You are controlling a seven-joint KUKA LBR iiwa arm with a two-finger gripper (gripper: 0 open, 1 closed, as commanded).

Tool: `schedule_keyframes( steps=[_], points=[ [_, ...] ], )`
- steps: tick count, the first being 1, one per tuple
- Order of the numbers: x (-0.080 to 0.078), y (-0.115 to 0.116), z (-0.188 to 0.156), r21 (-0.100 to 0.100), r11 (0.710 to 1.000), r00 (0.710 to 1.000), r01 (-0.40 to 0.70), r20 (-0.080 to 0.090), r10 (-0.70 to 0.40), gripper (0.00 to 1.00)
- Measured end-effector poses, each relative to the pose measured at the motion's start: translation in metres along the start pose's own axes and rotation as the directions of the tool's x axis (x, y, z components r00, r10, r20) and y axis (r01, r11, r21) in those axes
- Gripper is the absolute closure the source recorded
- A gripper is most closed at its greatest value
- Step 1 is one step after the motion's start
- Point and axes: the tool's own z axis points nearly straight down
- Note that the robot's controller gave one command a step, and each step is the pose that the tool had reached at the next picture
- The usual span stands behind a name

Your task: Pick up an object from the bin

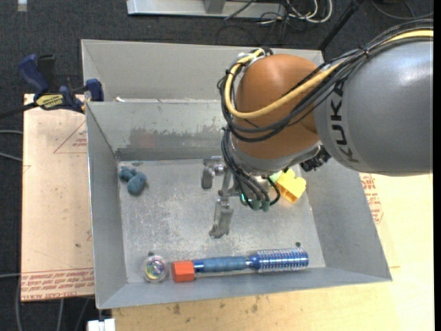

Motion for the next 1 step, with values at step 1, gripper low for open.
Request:
schedule_keyframes(
  steps=[1],
  points=[
    [0.0314, -0.0159, 0.1167, 0.001, 0.997, 0.997, -0.081, -0.002, 0.081, 0.0]
  ],
)
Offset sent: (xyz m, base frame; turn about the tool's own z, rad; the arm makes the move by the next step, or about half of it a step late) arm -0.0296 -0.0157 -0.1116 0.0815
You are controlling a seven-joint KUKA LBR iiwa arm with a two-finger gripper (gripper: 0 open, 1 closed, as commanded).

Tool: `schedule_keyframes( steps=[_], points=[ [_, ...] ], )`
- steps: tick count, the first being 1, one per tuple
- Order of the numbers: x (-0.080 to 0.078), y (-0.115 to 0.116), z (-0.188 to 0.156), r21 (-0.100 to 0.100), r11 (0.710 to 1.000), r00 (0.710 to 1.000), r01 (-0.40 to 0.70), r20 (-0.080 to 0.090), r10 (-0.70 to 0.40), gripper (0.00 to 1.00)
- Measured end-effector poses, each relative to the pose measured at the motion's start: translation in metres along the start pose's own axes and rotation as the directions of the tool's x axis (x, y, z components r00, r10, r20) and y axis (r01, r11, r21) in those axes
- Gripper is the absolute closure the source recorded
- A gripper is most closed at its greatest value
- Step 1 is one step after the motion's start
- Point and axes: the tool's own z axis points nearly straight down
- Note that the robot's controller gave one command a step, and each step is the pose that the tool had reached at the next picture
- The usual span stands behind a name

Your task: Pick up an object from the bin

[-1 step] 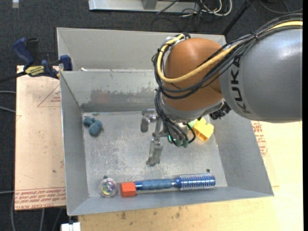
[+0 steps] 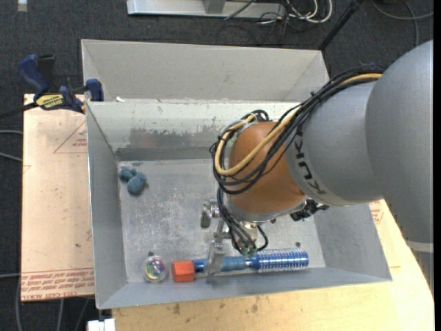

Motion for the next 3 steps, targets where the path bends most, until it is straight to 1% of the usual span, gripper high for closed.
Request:
schedule_keyframes(
  steps=[1, 2, 3],
  points=[
    [-0.026, 0.043, 0.029, -0.004, 1.0, 1.0, 0.029, 0.011, -0.029, 0.0],
    [0.002, 0.053, 0.037, 0.0, 0.956, 0.956, 0.293, 0.016, -0.293, 0.0],
    [0.005, 0.104, 0.041, 0.003, 0.898, 0.898, 0.439, 0.024, -0.439, 0.0]
  ],
)
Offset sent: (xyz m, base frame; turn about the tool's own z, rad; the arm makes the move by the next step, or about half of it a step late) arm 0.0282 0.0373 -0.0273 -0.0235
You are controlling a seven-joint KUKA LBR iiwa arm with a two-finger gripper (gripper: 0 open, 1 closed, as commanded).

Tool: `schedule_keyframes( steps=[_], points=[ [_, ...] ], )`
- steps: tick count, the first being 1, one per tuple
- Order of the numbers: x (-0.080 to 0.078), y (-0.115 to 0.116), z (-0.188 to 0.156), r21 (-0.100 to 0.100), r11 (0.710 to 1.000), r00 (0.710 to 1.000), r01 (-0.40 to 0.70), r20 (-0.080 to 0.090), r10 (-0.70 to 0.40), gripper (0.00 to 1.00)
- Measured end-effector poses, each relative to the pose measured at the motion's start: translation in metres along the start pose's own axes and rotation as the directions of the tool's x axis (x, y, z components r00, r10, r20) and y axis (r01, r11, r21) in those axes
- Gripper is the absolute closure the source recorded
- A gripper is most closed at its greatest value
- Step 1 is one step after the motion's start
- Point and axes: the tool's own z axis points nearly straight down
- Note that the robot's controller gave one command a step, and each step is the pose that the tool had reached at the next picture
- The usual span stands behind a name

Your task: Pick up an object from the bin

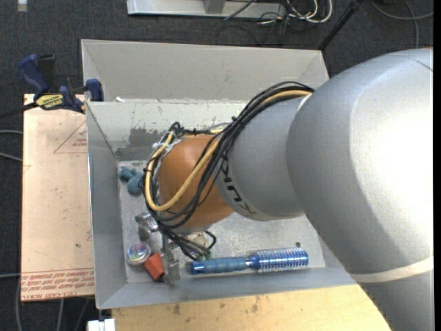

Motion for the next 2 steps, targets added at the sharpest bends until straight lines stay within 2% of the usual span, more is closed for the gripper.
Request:
schedule_keyframes(
  steps=[1, 2],
  points=[
    [0.006, -0.001, 0.001, 0.002, 1.0, 1.0, -0.001, -0.029, 0.001, 1.0],
    [0.007, -0.011, -0.144, -0.001, 1.0, 1.0, 0.01, -0.005, -0.01, 1.0]
  ],
)
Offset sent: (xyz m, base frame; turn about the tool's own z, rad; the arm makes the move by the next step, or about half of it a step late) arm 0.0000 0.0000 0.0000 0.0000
